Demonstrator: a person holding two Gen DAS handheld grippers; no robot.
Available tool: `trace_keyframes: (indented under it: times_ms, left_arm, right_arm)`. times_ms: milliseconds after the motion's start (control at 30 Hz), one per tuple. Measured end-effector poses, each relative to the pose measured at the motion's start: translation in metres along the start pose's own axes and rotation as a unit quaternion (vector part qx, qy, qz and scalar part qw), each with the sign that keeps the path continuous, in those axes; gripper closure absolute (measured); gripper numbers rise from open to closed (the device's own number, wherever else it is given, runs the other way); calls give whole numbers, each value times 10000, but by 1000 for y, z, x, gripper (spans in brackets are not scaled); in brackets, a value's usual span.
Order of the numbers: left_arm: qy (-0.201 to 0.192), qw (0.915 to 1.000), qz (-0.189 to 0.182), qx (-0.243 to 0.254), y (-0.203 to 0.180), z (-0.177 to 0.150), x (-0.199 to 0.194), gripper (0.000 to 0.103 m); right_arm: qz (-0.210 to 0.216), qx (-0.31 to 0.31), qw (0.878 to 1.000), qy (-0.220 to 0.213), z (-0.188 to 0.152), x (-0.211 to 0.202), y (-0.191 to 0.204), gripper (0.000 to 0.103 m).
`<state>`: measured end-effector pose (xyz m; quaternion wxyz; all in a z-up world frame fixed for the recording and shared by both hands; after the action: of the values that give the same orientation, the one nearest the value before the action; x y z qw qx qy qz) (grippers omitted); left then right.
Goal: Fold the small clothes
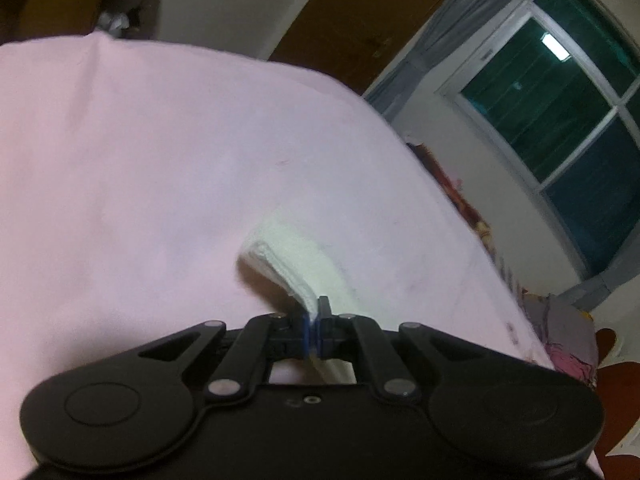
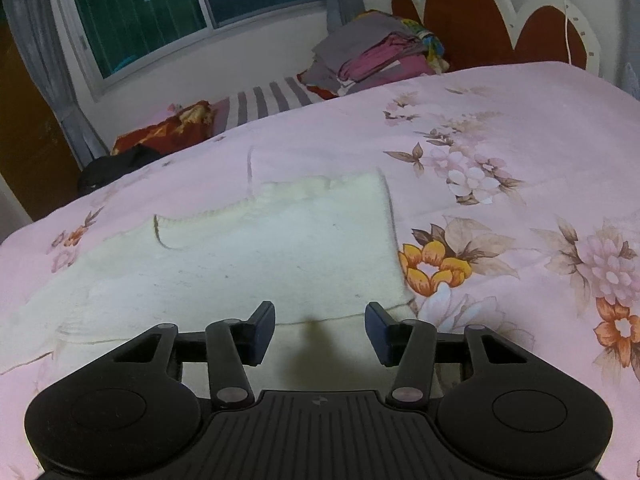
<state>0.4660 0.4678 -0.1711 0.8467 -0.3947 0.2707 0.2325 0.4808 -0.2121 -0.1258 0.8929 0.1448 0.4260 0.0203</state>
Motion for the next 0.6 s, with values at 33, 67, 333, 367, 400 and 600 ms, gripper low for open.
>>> trace_keyframes:
  times_ms: [33,67,333,367,400,600]
  left_arm:
    - [-43,9999,-70,59,-7,-3,-5,100]
    - [-77,9998,-125,168,-18,-5,-8,100]
    - [41,9846,-985,1442,-154,-34,-9,100]
    - [93,9809,-1088,1608,-170,-38,-8,100]
    - [144,9767,-1190,1777,-187,-49,-9,100]
    - [669,9377,-1798,2898,-292,-142,-10,100]
  right_arm:
    - [7,20,10000,-11,0,0,-2,52]
    - [16,44,10000,-12,1,0,-4,52]
    - [72,187,9998,-35,5,-1,-22,52]
    - [95,194,9998,-40,5,-2,-24,52]
    - [108,197,9997,-51,6,-3,-26,52]
    - [213,306,9993,-102,9,-10,-42,52]
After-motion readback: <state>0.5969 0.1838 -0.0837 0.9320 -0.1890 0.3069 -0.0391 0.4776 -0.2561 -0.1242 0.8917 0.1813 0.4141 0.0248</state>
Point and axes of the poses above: each gripper's, at about its wrist camera, not at the fingertips, and x roughly the way its jaws point, y to its left, z to its top, the point moved 7 cm from there along x, roughly the way its jaws point, and after that the axes turned 4 degrees about y, right-handed, at the moved point
